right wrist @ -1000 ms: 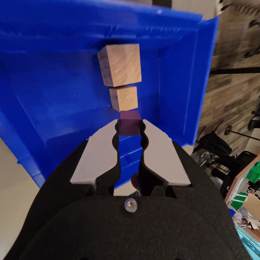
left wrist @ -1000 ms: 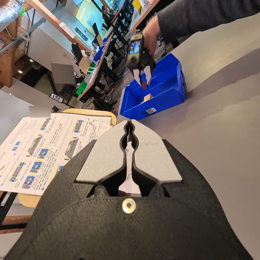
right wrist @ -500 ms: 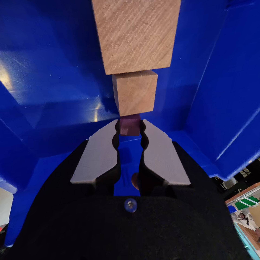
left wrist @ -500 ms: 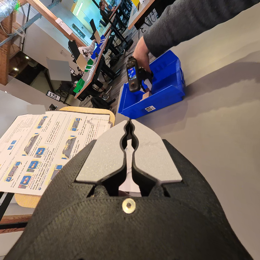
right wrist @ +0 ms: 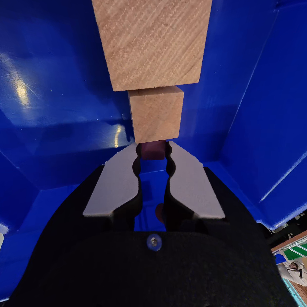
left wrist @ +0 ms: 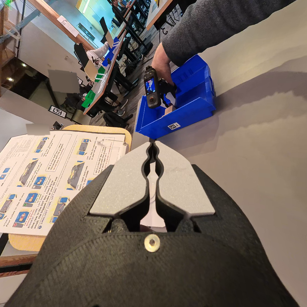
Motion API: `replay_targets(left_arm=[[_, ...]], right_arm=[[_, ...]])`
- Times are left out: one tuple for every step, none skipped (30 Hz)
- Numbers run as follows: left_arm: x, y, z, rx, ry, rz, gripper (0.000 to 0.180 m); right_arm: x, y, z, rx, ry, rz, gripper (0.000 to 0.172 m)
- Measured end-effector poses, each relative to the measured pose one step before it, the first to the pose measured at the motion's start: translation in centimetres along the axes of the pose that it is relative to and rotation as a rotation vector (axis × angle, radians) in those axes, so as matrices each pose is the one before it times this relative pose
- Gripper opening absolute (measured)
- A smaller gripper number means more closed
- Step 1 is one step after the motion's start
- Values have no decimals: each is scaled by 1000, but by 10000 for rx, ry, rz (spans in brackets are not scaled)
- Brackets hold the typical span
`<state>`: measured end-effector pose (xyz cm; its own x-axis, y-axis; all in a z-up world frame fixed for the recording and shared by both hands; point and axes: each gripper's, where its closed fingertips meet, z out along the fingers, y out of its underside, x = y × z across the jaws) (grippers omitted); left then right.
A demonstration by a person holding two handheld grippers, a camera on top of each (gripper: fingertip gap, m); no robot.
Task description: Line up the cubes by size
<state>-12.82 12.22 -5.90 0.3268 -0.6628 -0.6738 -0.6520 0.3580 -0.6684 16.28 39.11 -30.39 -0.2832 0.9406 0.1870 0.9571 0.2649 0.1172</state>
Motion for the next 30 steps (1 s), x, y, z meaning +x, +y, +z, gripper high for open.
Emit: replay_targets(left_arm=[[38, 21, 58, -12, 13, 4, 0], [18, 33, 48, -17, 2, 7, 0], [36, 32, 40, -19, 11, 6, 0], [10, 4, 17, 0, 7, 4, 0], [4, -3, 10, 5, 4, -8, 0], [-6, 9, -8, -2, -4, -3, 0], [-12, 4, -2, -3, -7, 4, 0], [8, 10, 0, 0, 11, -4, 0], [10, 15, -5, -2, 7, 3, 0], [-17, 16, 0, -10, -6, 4, 0], [-9, 10, 3, -5, -2, -1, 0], [5, 7, -7, 0, 4, -4, 0], [11, 13, 8, -2, 7, -2, 0], [-10, 17, 18, -8, -2, 5, 0], [3, 28, 10, -14, -3, 5, 0], [-3, 24, 2, -10, 0, 5, 0], [-4, 8, -8, -1, 0, 0, 0], [-3, -15, 2, 7, 2, -1, 0], [-2, 8, 1, 1, 4, -3, 0], [1, 19, 5, -7, 1, 1, 0], [-3, 26, 1, -12, 0, 5, 0], [2, 36, -7, -15, 6, 3, 0], [-22, 32, -24, -14, -8, 7, 0], [-84, 67, -48, -33, -40, 9, 0], [-149, 122, -101, -56, -68, 17, 0], [-219, 176, -186, -86, -99, 20, 0], [-356, 203, -288, -87, -148, 11, 0], [-400, 175, -380, -51, -153, -24, 0], [-454, 135, -436, -22, -160, -54, 0], [-489, 243, -452, -91, -182, -37, 0]], right_arm=[[3, -22, -13, 25, -9, -31, 27], [20, 4, -3, 19, -19, 19, 27], [20, 67, 42, -29, -9, 14, 27], [34, 53, 19, -40, 20, -41, 27], [16, 33, -10, -15, -14, 20, 27], [4, 123, 21, -79, -52, 76, 27], [-3, 131, 15, -70, -35, 8, 27], [4, -19, -7, 27, -15, -16, 27], [-8, -53, -24, 54, -29, 15, 27], [-51, -9, -22, 16, -50, 31, 27], [-7, 16, 10, -17, -16, 7, 27], [17, 12, 38, -24, 11, -28, 27], [23, -9, 40, -14, 35, -33, 29], [-141, -22, 43, 4, -76, -6, 29], [-92, -2, 7, 5, -65, 36, 30], [65, -35, -48, 32, 48, -1, 33], [175, -105, -105, 83, 125, -17, 34], [59, -55, -127, 51, 47, 2, 35], [40, 24, -137, -6, 37, 1, 35], [109, 62, -179, -25, 86, -4, 37], [131, 89, -232, -16, 89, 37, 39], [70, 91, -303, 9, 50, 42, 38], [139, 14, -410, 63, 130, 27, 38], [203, -49, -566, 95, 192, 70, 38], [182, -64, -746, 80, 230, 65, 38], [243, -2, -903, 39, 324, 71, 38], [383, 111, -1088, -62, 461, 126, 37], [380, -29, -1299, -31, 526, 104, 37], [261, -436, -1523, 215, 531, 102, 36], [175, -924, -1703, 469, 514, 171, 34]])
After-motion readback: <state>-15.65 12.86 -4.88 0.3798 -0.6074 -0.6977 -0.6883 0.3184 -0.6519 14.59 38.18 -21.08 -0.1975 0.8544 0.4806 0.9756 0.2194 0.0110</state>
